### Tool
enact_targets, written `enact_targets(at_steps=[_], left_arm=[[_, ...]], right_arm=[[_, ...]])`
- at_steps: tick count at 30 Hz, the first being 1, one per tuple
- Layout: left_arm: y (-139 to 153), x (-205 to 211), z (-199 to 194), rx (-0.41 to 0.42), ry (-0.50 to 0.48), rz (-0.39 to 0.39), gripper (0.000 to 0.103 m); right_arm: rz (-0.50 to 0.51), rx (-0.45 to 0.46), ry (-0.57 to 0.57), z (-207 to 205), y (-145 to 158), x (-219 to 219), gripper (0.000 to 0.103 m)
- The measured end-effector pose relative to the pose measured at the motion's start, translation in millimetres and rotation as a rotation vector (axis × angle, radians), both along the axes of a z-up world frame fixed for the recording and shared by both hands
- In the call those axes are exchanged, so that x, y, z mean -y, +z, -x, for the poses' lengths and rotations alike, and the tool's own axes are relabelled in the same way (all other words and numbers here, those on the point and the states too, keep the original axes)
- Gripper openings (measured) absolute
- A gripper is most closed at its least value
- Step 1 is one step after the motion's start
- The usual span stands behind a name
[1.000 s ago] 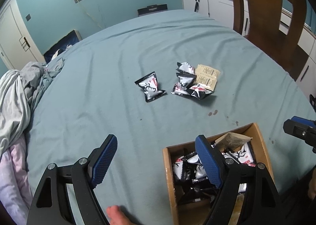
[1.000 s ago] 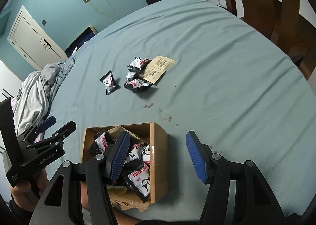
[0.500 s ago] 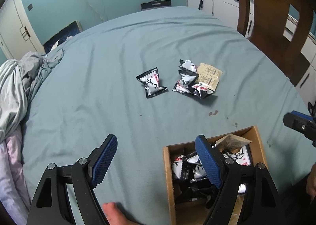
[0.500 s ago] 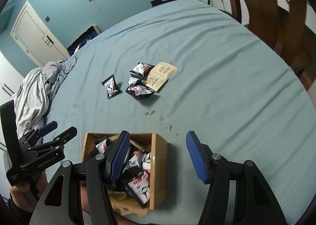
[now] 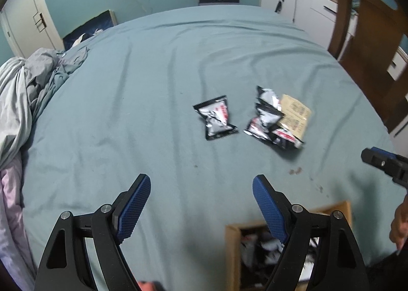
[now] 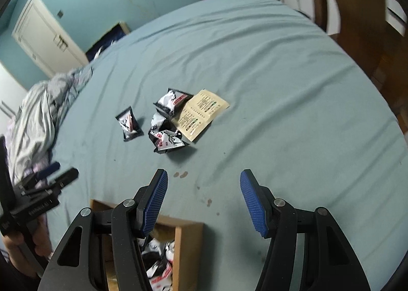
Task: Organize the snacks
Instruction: 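Grasp a white packet from the pile with the right tool while the left tool grasps another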
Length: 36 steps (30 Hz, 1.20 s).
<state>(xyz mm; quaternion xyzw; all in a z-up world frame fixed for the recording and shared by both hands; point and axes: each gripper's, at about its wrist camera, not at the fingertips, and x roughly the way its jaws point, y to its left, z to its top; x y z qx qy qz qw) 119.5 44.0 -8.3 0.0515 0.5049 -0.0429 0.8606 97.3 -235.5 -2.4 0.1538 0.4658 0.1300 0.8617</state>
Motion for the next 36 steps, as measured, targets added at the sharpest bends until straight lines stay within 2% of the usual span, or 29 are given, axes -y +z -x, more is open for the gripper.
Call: enact_targets(at_steps=[4, 9, 15, 21, 22, 23, 25, 30, 31, 32, 36], left_arm=[[-17.5, -8.2, -20.4, -0.052, 0.019, 0.007, 0.084], [-35.4, -9.4, -35.1, -0.134, 0.023, 0.058, 0.084], [-35.7, 1.6, -51.2, -0.125, -0.004, 0.043, 0.084], [-47.9, 10.2, -75.0, -0.128, -0.026, -0.002, 0.084], [-50.5, 11.0, -79.1, -0.130, -0.028, -0.005, 0.084], [-52.3, 11.2, -82.1, -0.131, -0.030, -0.005, 0.084], [-57.2, 12.7, -91.0, -0.133, -0.036, 0.004, 0.084], [-69.1, 22.0, -111.9, -0.149, -0.080, 0.043, 0.084], [-72.5, 24.5, -116.5, -0.160, -0.091, 0.053, 0.084], [-76.1, 27.2, -120.5, -0.172, -0.104, 0.059, 0.084], [-92.0, 37.5, -134.2, -0.203, -0.122, 0.044, 0.084]], right_arm=[[0.048, -0.023, 0.086, -29.8, -11.9, -25.0, 0.058], [0.094, -0.021, 0.200, -60.9, -18.6, -52.7, 0.058], [0.116, -0.029, 0.301, -99.8, -27.3, -84.0, 0.058], [0.116, -0.125, 0.331, -137.4, -54.5, -104.8, 0.058], [0.124, -0.133, 0.329, -141.3, -58.4, -107.0, 0.056], [0.133, -0.135, 0.326, -144.1, -59.7, -108.4, 0.046], [0.140, -0.147, 0.317, -148.9, -63.1, -109.5, 0.034], [0.102, -0.133, 0.303, -150.1, -58.9, -103.2, 0.022], [0.088, -0.132, 0.294, -149.4, -55.6, -99.9, 0.010], [0.079, -0.132, 0.291, -146.1, -53.0, -98.2, 0.005], [0.042, -0.108, 0.249, -126.4, -35.2, -77.8, 0.002]])
